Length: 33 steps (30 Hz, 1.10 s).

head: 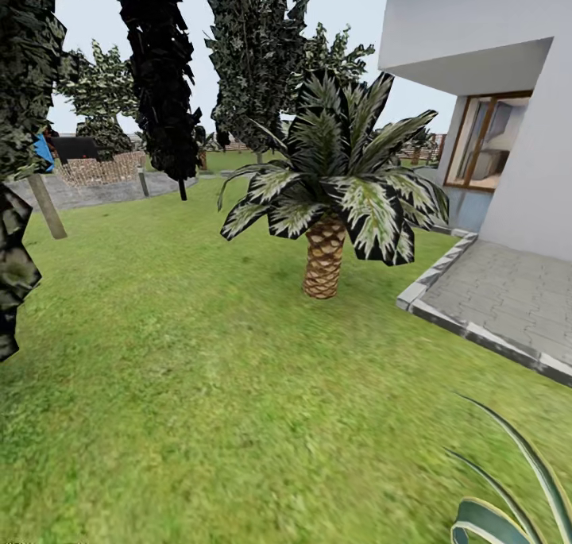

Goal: Take the three Easter eggs out of the wicker basket on the lawn in the garden, then place them on the lawn next to a single tree (choose any tree) so that all three eggs are next to the same tree and none are left in the basket.

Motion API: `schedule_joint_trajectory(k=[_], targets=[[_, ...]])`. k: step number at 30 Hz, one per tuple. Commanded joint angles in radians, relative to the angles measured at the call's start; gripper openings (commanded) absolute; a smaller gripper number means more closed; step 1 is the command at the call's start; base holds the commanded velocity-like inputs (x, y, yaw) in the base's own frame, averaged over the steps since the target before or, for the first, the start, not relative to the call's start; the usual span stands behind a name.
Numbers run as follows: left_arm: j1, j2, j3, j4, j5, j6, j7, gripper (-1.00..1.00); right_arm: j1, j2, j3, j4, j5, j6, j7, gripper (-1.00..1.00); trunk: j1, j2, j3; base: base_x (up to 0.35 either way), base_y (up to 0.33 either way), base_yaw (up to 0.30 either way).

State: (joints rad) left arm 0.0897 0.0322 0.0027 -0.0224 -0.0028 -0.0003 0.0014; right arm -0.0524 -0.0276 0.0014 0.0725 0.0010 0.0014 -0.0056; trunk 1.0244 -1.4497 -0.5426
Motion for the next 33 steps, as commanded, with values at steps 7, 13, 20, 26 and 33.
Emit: schedule_joint_trajectory(k=[7,13,20,26,33], targets=[[0.001,0.000,0.000,-0.002,0.000,-0.001,0.000,1.00,-0.001,0.000,0.000,-0.001,-0.001,0.000,-0.001,1.00,0.001,0.000,-0.001,0.327,0.000,0.281],[0.001,0.000,0.000,-0.002,0.000,0.000,-0.001,1.00,-0.001,0.000,0.000,-0.002,0.000,-0.003,-0.001,1.00,0.001,0.000,-0.001,0.329,0.007,0.274],[0.001,0.000,0.000,-0.002,0.000,0.002,-0.001,1.00,-0.001,-0.001,0.003,-0.002,0.002,-0.003,0.001,1.00,0.001,0.000,-0.001,0.324,0.136,0.055],[0.001,0.000,0.000,-0.002,0.000,0.001,-0.001,1.00,-0.001,-0.002,0.003,-0.002,0.002,-0.003,0.001,1.00,0.001,0.000,-0.001,0.320,0.118,0.002],[0.001,0.000,0.000,-0.002,0.000,0.000,-0.001,1.00,-0.001,-0.002,0.003,-0.002,0.002,-0.004,0.001,1.00,0.001,0.000,-0.001,0.320,0.046,0.000]])
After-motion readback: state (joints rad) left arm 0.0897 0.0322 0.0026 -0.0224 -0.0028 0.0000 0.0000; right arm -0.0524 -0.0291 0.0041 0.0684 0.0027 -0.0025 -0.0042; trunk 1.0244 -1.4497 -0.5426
